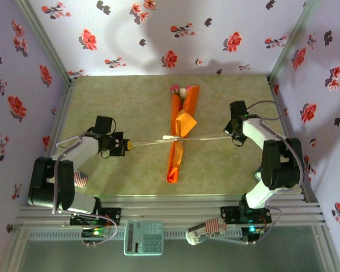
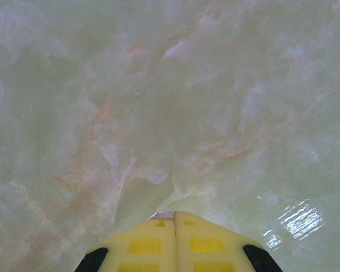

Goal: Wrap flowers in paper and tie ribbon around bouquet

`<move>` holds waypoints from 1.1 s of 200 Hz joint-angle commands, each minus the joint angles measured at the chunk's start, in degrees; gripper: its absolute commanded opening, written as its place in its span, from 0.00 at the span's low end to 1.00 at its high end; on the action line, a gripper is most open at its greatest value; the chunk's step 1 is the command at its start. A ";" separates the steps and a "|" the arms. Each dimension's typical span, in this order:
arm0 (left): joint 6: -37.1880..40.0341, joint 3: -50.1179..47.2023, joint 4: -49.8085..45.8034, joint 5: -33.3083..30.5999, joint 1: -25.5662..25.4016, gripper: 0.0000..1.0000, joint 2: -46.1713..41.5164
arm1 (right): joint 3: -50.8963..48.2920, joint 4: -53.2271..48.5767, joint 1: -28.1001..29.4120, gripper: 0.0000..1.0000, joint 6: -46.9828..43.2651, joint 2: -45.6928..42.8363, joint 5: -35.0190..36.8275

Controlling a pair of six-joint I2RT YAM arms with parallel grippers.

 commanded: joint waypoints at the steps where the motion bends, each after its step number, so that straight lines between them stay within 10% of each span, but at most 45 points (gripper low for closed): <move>1: 1.39 -1.60 -4.02 -5.86 3.09 0.00 -1.29 | 1.51 -0.01 -3.60 0.00 1.16 0.40 8.83; 220: 2.76 -2.35 -4.92 -5.30 5.49 0.00 -2.18 | 1.79 -0.05 -4.48 0.00 0.72 0.53 8.45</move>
